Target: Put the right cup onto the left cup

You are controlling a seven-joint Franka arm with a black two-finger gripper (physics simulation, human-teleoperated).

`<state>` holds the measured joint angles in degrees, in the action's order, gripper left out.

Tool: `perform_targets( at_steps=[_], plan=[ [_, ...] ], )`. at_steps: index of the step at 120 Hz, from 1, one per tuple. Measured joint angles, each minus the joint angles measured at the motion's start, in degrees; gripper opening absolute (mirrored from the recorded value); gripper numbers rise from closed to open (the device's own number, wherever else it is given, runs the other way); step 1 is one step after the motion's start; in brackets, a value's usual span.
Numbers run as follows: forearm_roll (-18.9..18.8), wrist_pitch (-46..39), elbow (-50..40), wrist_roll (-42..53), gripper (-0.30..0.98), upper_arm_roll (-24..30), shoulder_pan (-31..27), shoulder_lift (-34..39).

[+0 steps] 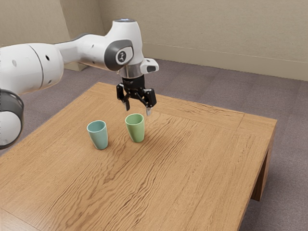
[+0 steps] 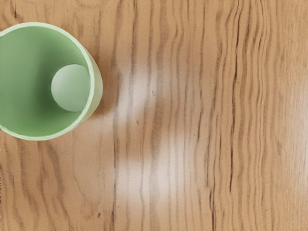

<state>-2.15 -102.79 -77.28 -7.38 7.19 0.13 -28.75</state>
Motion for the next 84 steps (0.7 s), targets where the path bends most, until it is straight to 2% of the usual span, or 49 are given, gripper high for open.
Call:
perform_targets(
  at_steps=[36, 84],
  plan=[
    [-1.6, 0.6, 6.7, -1.4, 0.69, -1.1, -0.2, -5.5],
    [-1.9, 1.2, 14.7, -1.7, 0.69, -2.0, -0.2, -12.8]
  ],
)
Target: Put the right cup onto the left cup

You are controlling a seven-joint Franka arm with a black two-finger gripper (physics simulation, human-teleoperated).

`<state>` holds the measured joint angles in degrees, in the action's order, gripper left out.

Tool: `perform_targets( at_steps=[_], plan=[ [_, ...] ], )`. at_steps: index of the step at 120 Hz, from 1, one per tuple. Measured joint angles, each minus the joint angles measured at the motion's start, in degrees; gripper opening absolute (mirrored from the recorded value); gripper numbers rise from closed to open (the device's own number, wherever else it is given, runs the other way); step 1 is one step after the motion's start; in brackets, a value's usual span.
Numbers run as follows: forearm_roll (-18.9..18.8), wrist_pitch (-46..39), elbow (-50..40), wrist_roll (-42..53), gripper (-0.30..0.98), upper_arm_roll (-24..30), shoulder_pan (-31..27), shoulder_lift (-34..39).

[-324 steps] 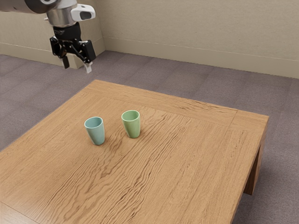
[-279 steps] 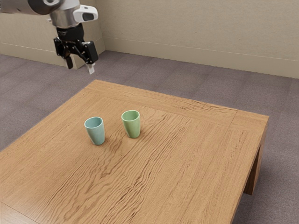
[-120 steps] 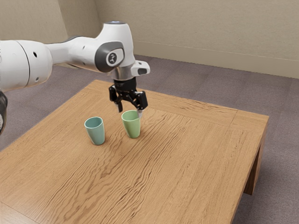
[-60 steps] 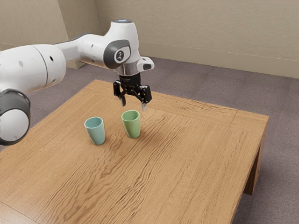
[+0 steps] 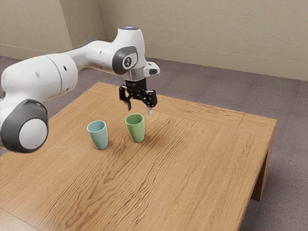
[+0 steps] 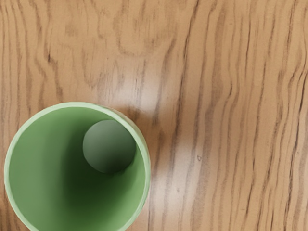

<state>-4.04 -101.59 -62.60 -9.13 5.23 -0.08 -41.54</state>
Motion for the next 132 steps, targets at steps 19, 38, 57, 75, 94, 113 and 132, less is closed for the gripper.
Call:
perform_targets(
  at_steps=[19, 38, 57, 75, 94, 113, 132],
  plan=[
    [0.0, 0.1, 1.7, 0.2, 0.69, -0.1, 0.0, -2.2],
    [0.0, -0.2, 2.1, 0.4, 0.69, -0.1, 0.0, -3.7],
    [0.0, -0.2, 3.5, 0.6, 0.69, -0.1, 0.0, -4.9],
    [0.0, -0.3, 4.0, 0.8, 0.69, -0.1, 0.0, -5.9],
    [0.0, -0.4, 4.1, 1.0, 0.69, -0.1, 0.0, -6.6],
    [0.0, -0.5, 4.3, 1.2, 0.69, 0.0, 0.0, -7.6],
    [0.0, -0.5, 5.0, 1.3, 0.69, 0.0, 0.0, -8.4]
  ],
)
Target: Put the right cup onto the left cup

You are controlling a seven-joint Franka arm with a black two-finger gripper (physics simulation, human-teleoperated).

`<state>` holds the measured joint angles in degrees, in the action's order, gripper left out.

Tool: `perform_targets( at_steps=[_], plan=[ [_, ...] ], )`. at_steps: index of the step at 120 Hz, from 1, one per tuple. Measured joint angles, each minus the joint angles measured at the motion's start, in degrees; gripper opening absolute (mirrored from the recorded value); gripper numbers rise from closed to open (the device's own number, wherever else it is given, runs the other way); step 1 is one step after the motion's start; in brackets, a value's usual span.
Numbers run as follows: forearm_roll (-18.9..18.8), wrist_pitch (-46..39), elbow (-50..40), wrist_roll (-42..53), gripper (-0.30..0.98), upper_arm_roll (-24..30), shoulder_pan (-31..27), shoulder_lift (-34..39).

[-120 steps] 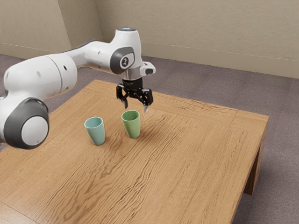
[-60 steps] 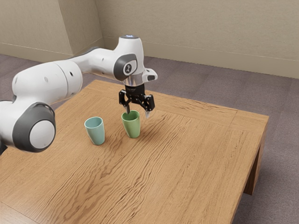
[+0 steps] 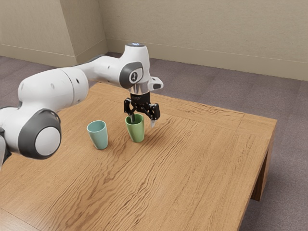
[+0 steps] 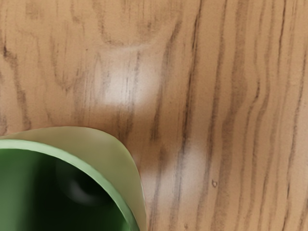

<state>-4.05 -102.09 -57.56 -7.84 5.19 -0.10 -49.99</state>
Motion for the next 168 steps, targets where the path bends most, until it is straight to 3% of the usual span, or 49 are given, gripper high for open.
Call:
perform_targets(
  at_steps=[20, 72, 108, 168],
  plan=[
    [0.0, 0.0, 0.6, 0.1, 0.65, 0.0, -0.1, -0.5],
    [0.0, 0.3, 0.7, 0.2, 0.19, -0.6, -0.1, -0.6],
    [0.0, 0.1, 0.7, 0.3, 0.00, -0.6, 0.0, -0.7],
    [-0.3, 0.4, -2.0, 0.2, -0.09, -1.0, 0.1, 3.3]
  ],
)
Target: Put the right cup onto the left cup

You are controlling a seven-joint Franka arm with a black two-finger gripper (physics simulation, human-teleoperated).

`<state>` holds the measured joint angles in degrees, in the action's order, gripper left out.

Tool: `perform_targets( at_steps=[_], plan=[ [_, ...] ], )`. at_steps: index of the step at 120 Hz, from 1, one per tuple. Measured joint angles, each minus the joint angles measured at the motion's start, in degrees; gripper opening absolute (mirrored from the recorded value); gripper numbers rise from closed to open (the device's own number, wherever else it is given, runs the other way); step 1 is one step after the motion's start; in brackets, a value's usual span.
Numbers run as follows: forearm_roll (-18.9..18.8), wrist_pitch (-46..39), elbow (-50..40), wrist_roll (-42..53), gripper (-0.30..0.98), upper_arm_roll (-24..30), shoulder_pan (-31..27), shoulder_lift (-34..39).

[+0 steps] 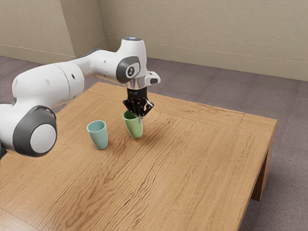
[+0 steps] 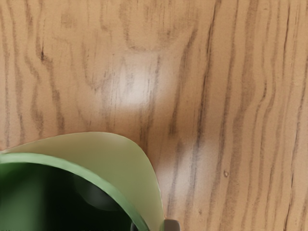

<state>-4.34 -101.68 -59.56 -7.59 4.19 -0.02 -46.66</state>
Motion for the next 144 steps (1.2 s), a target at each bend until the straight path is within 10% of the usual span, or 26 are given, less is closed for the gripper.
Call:
perform_targets(
  at_steps=[144],
  plan=[
    [-2.1, -2.1, -23.4, -0.2, -0.10, -1.2, -2.7, 25.0]
  ],
)
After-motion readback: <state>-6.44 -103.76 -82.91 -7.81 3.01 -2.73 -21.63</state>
